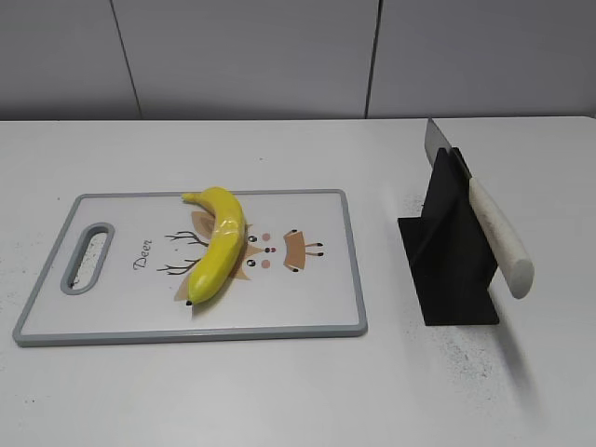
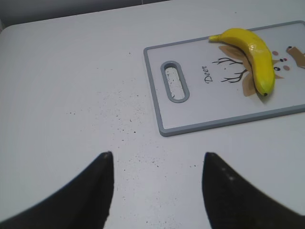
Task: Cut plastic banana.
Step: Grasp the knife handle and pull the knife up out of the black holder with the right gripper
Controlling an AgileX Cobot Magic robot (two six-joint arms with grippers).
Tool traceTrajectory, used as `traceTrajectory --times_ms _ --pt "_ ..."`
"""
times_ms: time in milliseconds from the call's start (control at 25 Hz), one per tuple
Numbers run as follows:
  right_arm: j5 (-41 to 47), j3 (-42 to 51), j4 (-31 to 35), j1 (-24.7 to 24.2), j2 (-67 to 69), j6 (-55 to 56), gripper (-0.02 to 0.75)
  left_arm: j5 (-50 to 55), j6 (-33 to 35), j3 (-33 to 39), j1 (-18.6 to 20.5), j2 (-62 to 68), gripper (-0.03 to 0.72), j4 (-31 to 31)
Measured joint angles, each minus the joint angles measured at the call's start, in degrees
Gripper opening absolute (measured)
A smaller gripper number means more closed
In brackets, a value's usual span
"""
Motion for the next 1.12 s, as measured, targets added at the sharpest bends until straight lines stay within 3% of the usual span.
traceTrajectory --times_ms 720,1120 --pt "0.13 -0.44 -0.65 0.00 0.92 0.00 0.519 0.00 0.00 0.00 0.00 0.00 0.585 0.00" --pt "8.27 -8.48 -1.10 0.00 14.90 0.05 0.491 0.00 0.00 0.00 0.00 0.00 0.585 0.00"
